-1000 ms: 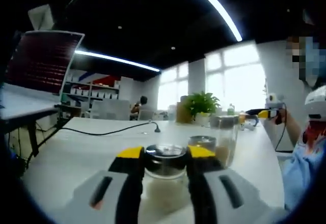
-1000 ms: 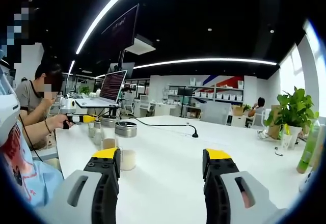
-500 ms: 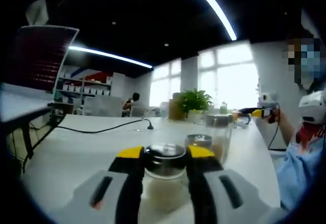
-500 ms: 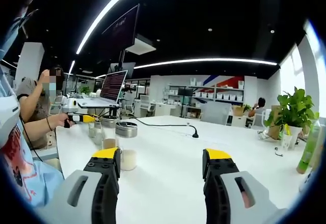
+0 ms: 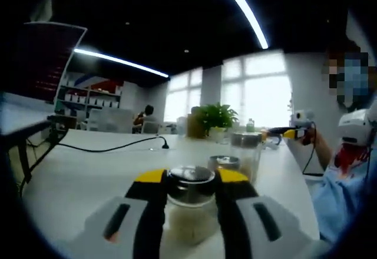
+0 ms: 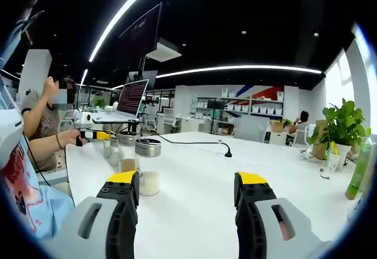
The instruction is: Rotate the seasoning bottle until the label or dispensing opening points toward the visible target arrow and the bottle remains upright within the marked orientation range
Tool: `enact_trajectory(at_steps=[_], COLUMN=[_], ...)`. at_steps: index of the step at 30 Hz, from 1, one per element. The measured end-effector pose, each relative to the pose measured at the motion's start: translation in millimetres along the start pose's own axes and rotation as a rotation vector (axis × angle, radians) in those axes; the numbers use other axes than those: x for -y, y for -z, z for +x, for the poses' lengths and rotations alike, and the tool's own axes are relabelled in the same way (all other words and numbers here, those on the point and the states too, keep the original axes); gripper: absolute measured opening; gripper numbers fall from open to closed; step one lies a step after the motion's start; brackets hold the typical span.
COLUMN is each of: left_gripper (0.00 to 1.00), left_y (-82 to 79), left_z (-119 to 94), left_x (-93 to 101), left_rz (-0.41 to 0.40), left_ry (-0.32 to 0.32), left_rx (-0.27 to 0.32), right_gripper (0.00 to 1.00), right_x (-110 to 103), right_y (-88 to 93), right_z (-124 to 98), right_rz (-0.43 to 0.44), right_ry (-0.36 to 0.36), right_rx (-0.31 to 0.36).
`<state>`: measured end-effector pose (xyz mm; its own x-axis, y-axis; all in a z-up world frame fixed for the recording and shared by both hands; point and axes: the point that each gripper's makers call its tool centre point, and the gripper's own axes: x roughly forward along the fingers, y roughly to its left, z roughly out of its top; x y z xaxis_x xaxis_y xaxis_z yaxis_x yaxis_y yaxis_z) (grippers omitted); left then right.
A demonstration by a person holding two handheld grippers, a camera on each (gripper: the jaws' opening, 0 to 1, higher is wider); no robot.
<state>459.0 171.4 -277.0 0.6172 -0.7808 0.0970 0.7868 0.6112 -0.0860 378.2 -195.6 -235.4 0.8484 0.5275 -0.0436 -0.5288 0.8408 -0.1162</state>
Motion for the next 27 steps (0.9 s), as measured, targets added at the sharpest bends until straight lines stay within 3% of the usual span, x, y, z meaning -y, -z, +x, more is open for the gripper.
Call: enact_trajectory(at_steps=[18,20,23,27], left_gripper=[0.35,0.37,0.50,0.47], left_y=[1.2,2.6,2.0,-0.3], left_z=[5.2,5.7,6.6,5.7], left_x=[4.6,2.8,2.6,2.6], left_rz=[-0.023,-0.024,-0.036,-0.054], left_ry=[0.004,-0.013,-0.019,-0.020], left_rx=[0.000,-0.008,-0.001,0.003], right_gripper=[0.67,0.67,0.66,0.66], right_x=[5.1,5.9,7.0,6.7], right_y=[-0.6,-0.1,3.4,5.1], right_z=[-1.9,-1.5,0.6,2.4], right_rz=[0.002,0.003,0.008,0.010], right_ry=[0.004,0.005,0.005,0.000], right_rx=[0.000,-0.002,-0.015,-0.022])
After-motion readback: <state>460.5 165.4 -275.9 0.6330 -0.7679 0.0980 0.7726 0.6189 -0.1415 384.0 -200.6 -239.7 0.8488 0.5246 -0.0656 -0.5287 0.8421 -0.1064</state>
